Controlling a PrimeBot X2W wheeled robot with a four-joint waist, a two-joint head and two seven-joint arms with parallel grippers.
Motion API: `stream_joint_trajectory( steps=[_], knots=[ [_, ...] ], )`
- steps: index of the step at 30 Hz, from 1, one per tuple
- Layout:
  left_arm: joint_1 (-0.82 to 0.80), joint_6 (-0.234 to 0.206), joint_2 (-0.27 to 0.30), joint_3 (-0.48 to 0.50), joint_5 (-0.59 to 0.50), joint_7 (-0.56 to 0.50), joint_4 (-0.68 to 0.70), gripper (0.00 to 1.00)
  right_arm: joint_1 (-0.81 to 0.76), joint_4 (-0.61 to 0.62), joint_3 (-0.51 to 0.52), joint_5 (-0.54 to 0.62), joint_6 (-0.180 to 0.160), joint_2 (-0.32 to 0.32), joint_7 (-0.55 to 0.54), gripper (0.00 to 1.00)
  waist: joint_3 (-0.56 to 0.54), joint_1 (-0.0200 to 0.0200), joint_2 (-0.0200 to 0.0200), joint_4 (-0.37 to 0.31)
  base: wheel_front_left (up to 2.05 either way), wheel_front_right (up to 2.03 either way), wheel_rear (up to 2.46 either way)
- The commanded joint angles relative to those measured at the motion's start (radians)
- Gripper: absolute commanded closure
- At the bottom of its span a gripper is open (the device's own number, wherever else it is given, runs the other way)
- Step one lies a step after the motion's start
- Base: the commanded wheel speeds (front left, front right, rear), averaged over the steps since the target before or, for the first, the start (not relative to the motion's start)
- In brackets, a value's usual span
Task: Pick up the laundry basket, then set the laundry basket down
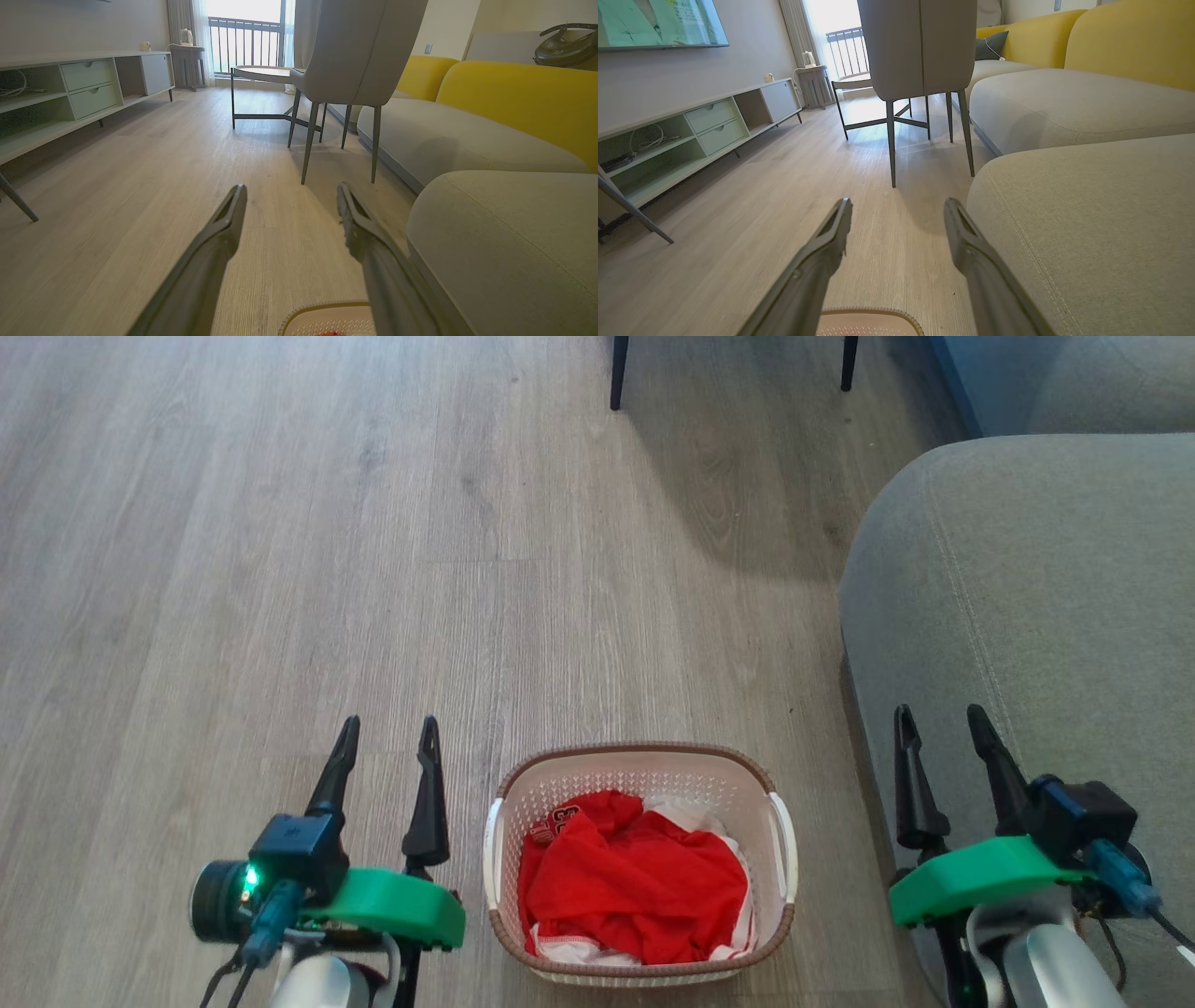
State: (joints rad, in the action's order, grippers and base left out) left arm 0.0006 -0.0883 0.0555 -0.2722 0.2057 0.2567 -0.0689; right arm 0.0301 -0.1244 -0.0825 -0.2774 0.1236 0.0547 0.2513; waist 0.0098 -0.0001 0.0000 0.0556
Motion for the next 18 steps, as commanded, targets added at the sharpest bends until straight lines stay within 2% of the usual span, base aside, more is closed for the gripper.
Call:
stream_joint_trajectory(
  steps=[1, 18],
  knots=[
    [-0.038, 0.002, -0.005, 0.036, 0.006, 0.005, 0.040, 0.00, 0.028, 0.030, -0.019, -0.007, 0.007, -0.004, 0.010, 0.00, 0.000, 0.0001, 0.0000, -0.001, 0.00, 0.00, 0.00],
    [-0.040, 0.005, -0.005, 0.036, 0.022, 0.005, 0.034, 0.00, 0.030, 0.021, -0.019, -0.008, 0.007, -0.004, 0.010, 0.00, 0.001, 0.0001, 0.0000, 0.001, 0.00, 0.00, 0.00]
  ],
)
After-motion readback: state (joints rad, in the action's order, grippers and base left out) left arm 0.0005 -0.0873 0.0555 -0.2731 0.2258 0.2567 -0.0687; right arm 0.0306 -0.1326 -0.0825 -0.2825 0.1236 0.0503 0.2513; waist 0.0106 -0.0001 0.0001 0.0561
